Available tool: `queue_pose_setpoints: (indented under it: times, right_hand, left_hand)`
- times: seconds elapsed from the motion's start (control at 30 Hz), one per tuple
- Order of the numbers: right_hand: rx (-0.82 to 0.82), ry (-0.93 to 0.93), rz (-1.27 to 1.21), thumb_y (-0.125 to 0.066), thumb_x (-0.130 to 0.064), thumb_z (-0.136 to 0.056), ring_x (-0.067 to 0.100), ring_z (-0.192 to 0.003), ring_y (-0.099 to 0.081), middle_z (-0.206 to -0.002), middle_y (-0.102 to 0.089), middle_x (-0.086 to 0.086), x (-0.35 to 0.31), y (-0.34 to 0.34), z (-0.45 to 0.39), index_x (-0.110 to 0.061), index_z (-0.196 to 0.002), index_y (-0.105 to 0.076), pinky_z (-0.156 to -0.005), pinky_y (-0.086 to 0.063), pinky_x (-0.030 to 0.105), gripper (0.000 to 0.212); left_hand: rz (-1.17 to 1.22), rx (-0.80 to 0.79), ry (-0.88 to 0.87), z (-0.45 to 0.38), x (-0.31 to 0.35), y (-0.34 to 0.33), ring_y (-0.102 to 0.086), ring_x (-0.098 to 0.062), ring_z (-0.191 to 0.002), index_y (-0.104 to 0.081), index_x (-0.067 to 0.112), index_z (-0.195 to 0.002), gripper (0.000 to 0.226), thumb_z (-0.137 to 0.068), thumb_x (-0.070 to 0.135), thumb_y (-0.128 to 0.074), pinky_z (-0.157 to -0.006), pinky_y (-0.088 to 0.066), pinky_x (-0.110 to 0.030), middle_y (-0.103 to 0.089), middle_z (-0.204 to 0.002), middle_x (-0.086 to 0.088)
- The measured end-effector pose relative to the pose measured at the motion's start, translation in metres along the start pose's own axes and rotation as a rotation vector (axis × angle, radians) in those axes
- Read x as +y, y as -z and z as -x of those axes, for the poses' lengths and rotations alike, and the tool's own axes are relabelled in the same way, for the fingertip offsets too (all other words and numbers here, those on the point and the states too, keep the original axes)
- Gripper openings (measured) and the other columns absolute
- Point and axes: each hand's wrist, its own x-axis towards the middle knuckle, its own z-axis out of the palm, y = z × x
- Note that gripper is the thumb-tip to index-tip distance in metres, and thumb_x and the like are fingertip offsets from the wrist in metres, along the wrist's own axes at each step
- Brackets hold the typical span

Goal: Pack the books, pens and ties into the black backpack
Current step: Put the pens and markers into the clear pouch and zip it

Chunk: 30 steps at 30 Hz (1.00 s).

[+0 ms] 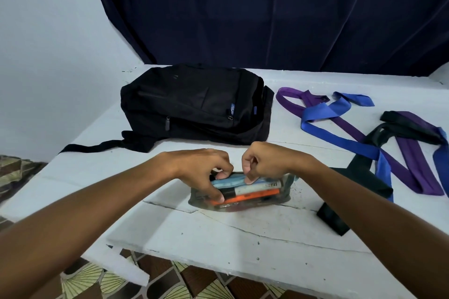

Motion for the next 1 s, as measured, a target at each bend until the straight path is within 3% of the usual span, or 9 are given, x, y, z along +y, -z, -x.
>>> queue_pose_setpoints:
  times: [0.13, 0.3, 0.6, 0.73, 0.8, 0.9, 1.0]
  right_hand:
    - [-0.020, -0.037, 0.037, -0.077, -0.015, -0.081, 0.001, -0.061, -0.054, -0.066, -0.062, -0.010, 0.006, 0.011, 0.006, -0.011, -0.079, -0.069, -0.056, -0.040, 0.016, 0.009]
    - [-0.029, -0.062, 0.014, -0.077, -0.014, -0.080, -0.009, -0.048, -0.051, -0.058, -0.057, -0.014, 0.017, 0.019, 0.011, -0.013, -0.077, -0.068, -0.047, -0.035, 0.006, 0.009]
    - [-0.032, -0.052, -0.028, -0.075, -0.014, -0.081, 0.005, -0.057, -0.048, -0.061, -0.056, -0.011, 0.024, 0.018, 0.010, -0.007, -0.081, -0.066, -0.054, -0.038, 0.017, 0.012]
    - [0.007, -0.020, -0.042, -0.075, -0.018, -0.081, -0.004, -0.055, -0.047, -0.061, -0.056, -0.020, 0.032, 0.010, 0.010, -0.020, -0.074, -0.059, -0.059, -0.037, 0.018, 0.018]
    - [0.009, -0.031, -0.015, -0.077, -0.025, -0.079, -0.003, -0.065, -0.052, -0.082, -0.060, -0.018, 0.035, 0.012, 0.013, -0.022, -0.086, -0.062, -0.065, -0.042, 0.021, 0.017]
    - [-0.115, -0.208, 0.077, -0.081, -0.038, -0.073, 0.012, -0.086, -0.062, -0.110, -0.058, -0.005, 0.043, 0.024, 0.022, -0.030, -0.114, -0.056, -0.070, -0.054, 0.027, 0.049]
    - [-0.140, -0.237, -0.011, -0.085, -0.038, -0.068, 0.011, -0.081, -0.061, -0.098, -0.063, -0.005, 0.066, 0.030, 0.027, -0.032, -0.108, -0.061, -0.064, -0.051, 0.019, 0.048]
  left_hand:
    - [0.026, 0.013, 0.031, 0.011, -0.013, 0.003, -0.050, -0.011, -0.098, -0.045, 0.017, -0.075, 0.045, -0.071, 0.047, -0.080, -0.085, -0.048, -0.038, -0.049, -0.104, 0.009]
    - [0.067, 0.046, 0.032, 0.020, -0.023, 0.007, -0.049, -0.009, -0.102, -0.048, 0.017, -0.077, 0.045, -0.069, 0.046, -0.082, -0.090, -0.047, -0.039, -0.051, -0.104, 0.010]
    - [0.118, 0.113, 0.069, 0.024, -0.035, -0.004, -0.050, -0.002, -0.095, -0.047, 0.020, -0.076, 0.035, -0.074, 0.034, -0.079, -0.084, -0.051, -0.034, -0.055, -0.098, 0.010]
    - [0.434, 0.253, 0.100, 0.024, -0.042, -0.028, -0.063, -0.015, -0.093, -0.048, 0.024, -0.078, 0.034, -0.074, 0.020, -0.081, -0.075, -0.057, -0.031, -0.066, -0.096, 0.002]
    - [0.688, 0.289, 0.131, 0.025, -0.044, -0.044, -0.065, -0.018, -0.089, -0.052, 0.025, -0.094, 0.041, -0.071, 0.025, -0.087, -0.076, -0.054, -0.027, -0.069, -0.098, -0.002]
    - [1.002, 0.321, 0.160, 0.021, -0.043, -0.064, -0.064, -0.012, -0.082, -0.058, 0.023, -0.105, 0.053, -0.063, 0.036, -0.089, -0.073, -0.054, -0.028, -0.070, -0.094, -0.003]
    - [1.081, 0.378, 0.171, 0.015, -0.037, -0.069, -0.063, -0.012, -0.081, -0.061, 0.012, -0.103, 0.043, -0.070, 0.017, -0.088, -0.071, -0.052, -0.026, -0.068, -0.088, -0.003]
